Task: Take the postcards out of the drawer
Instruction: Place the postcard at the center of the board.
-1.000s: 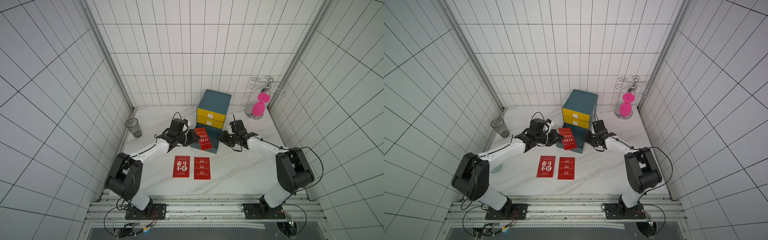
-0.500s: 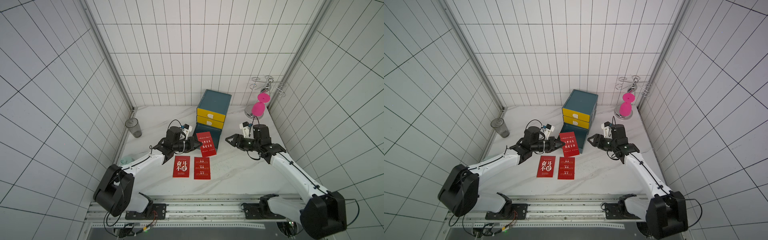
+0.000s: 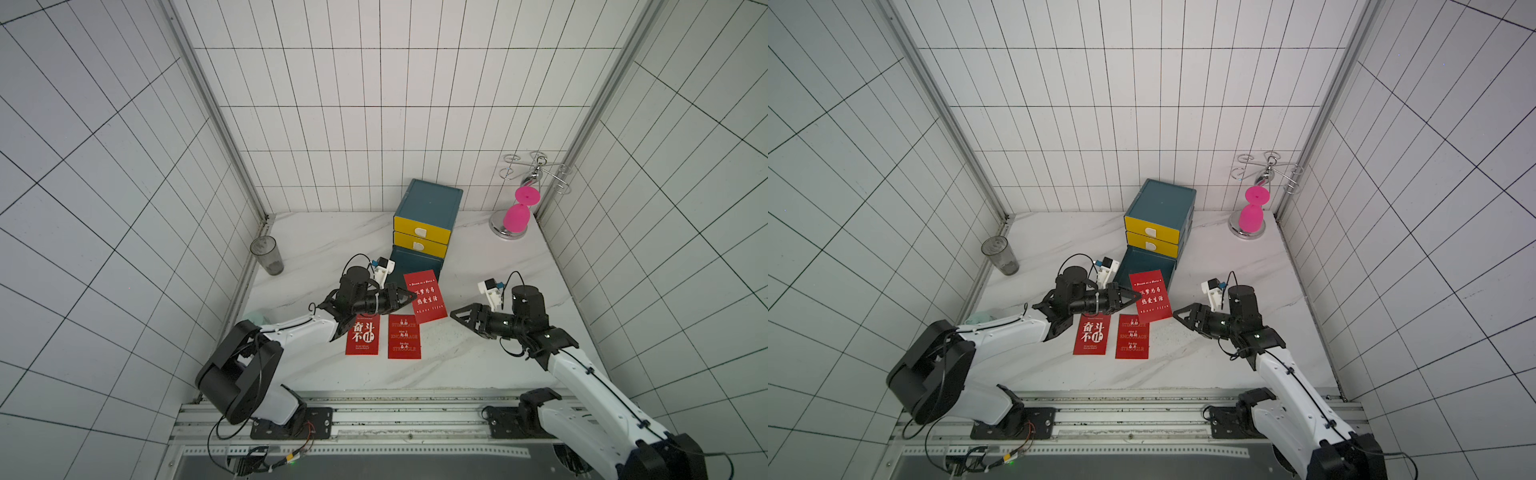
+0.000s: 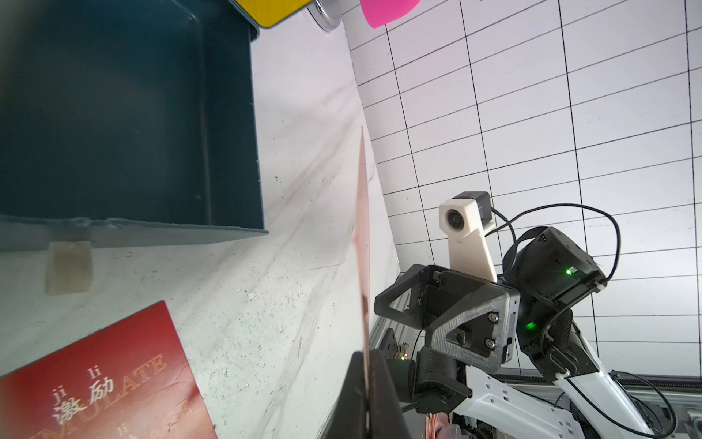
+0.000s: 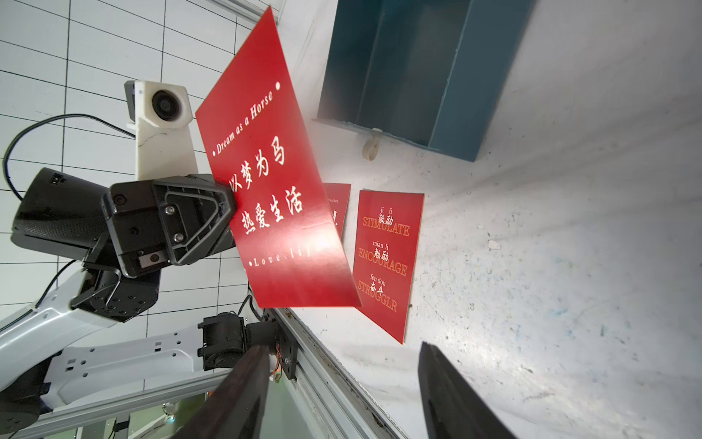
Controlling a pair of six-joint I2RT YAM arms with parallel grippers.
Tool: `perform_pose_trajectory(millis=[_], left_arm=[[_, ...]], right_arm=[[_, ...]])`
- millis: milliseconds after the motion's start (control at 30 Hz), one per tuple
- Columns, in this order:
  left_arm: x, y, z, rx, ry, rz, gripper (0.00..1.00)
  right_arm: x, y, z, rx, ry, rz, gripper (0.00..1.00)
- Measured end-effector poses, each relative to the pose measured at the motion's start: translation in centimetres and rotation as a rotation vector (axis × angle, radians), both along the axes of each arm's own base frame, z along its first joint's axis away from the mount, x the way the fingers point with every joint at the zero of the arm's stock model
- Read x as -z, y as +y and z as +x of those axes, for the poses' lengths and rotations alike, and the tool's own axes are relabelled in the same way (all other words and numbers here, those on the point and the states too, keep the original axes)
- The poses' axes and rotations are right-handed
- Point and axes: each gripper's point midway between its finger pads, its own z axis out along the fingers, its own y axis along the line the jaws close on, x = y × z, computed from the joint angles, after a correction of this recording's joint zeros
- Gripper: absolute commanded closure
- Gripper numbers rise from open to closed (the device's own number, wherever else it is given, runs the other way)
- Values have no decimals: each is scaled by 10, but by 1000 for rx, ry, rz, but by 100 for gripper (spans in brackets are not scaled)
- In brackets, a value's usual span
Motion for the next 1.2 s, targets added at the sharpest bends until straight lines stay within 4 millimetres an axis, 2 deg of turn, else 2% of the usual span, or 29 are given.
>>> perform_pose_trajectory(millis=[200, 767, 1200], left_arm=[[-4, -9, -8, 26, -14, -16, 100], [-6, -14, -10, 26, -24, -21, 100], [-13, -16, -19, 59, -53, -58, 100]], right_arm=[[-11, 2, -3, -10, -33, 41, 35], [-23, 8, -8, -53, -54, 96, 38], [-21, 8, -6, -51, -53, 114, 41]])
